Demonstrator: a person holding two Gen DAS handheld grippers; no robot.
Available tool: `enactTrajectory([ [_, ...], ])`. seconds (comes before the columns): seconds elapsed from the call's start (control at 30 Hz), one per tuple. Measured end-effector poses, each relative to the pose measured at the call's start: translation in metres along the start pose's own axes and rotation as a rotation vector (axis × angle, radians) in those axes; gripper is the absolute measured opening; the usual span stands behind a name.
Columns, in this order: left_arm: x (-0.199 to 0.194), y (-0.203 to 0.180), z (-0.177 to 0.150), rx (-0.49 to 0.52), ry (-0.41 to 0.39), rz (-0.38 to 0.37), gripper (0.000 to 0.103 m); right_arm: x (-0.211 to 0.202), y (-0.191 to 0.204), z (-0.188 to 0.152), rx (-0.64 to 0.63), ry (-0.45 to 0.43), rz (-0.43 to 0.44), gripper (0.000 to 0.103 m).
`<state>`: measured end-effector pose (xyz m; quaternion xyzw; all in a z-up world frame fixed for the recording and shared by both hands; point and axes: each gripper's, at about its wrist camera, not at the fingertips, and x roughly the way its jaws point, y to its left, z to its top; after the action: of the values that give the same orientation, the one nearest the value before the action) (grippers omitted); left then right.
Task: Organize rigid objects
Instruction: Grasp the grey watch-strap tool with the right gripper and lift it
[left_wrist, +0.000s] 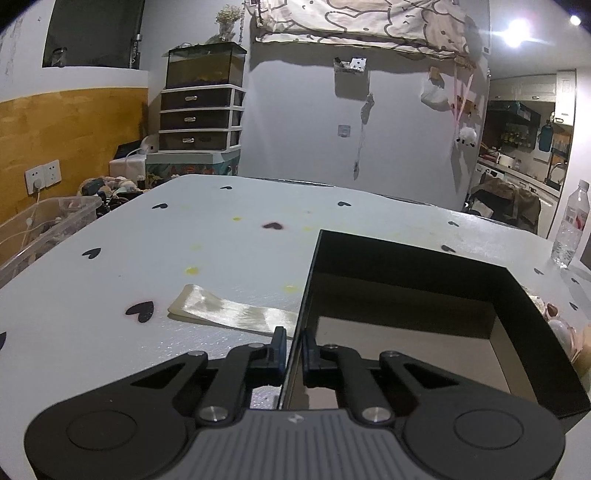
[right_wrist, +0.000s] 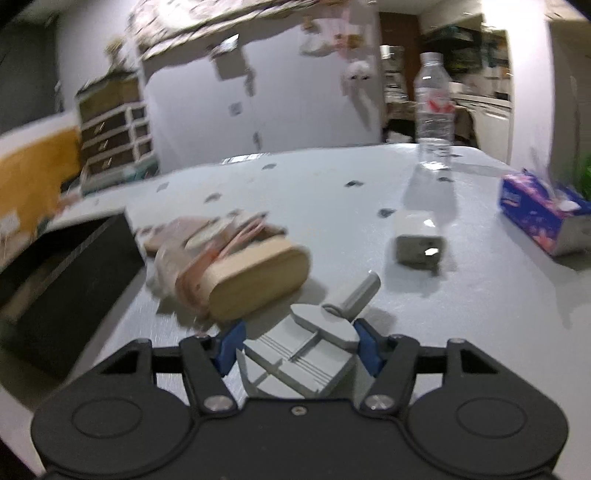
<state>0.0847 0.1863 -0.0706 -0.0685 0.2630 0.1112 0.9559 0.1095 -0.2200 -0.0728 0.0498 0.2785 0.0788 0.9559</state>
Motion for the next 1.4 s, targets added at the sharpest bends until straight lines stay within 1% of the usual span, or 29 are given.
enactTrajectory([
  [0.07, 0.0, 0.001, 0.0, -0.01, -0.002, -0.009, 0.007, -0.01, 0.003, 0.01, 0.005, -0.049, 0.015, 0.065],
  [0.13, 0.002, 0.002, 0.0, -0.02, -0.003, -0.016, 0.007, -0.017, 0.012, 0.023, 0.001, -0.09, 0.062, 0.065],
  [0.2, 0.003, 0.002, 0.001, -0.022, 0.0, -0.024, 0.006, -0.019, 0.028, 0.034, -0.005, -0.113, 0.136, 0.065],
  [0.27, 0.004, 0.002, 0.001, -0.024, 0.002, -0.035, 0.006, -0.017, 0.048, 0.044, -0.018, -0.115, 0.228, 0.065],
  [0.37, 0.006, 0.002, 0.001, -0.037, 0.005, -0.049, 0.005, -0.005, 0.083, 0.055, -0.047, -0.088, 0.364, 0.065],
  [0.47, 0.007, 0.001, 0.002, -0.039, 0.005, -0.063, 0.004, 0.008, 0.123, 0.065, -0.083, -0.033, 0.493, 0.065],
  [0.53, 0.007, 0.0, 0.002, -0.032, 0.005, -0.071, 0.004, 0.018, 0.151, 0.07, -0.124, 0.011, 0.554, 0.065],
  [0.63, 0.007, 0.0, 0.001, -0.026, 0.003, -0.077, 0.004, 0.039, 0.188, 0.076, -0.159, 0.1, 0.61, 0.065],
  [0.7, 0.007, 0.0, 0.0, -0.017, 0.002, -0.076, 0.004, 0.054, 0.209, 0.08, -0.166, 0.163, 0.633, 0.065],
  [0.8, 0.007, 0.0, 0.001, -0.014, 0.005, -0.08, 0.004, 0.075, 0.241, 0.081, -0.182, 0.239, 0.647, 0.065],
  [0.93, 0.007, 0.0, 0.002, -0.004, 0.01, -0.084, 0.004, 0.1, 0.265, 0.083, -0.174, 0.342, 0.65, 0.065],
  [1.03, 0.007, 0.0, 0.002, 0.002, 0.012, -0.089, 0.004, 0.116, 0.271, 0.082, -0.146, 0.415, 0.664, 0.065],
  [1.23, 0.007, 0.002, 0.004, 0.0, 0.02, -0.092, 0.004, 0.143, 0.281, 0.077, -0.103, 0.51, 0.648, 0.065],
  [1.4, 0.008, 0.002, 0.006, 0.002, 0.03, -0.093, 0.005, 0.157, 0.278, 0.07, -0.01, 0.574, 0.654, 0.07],
])
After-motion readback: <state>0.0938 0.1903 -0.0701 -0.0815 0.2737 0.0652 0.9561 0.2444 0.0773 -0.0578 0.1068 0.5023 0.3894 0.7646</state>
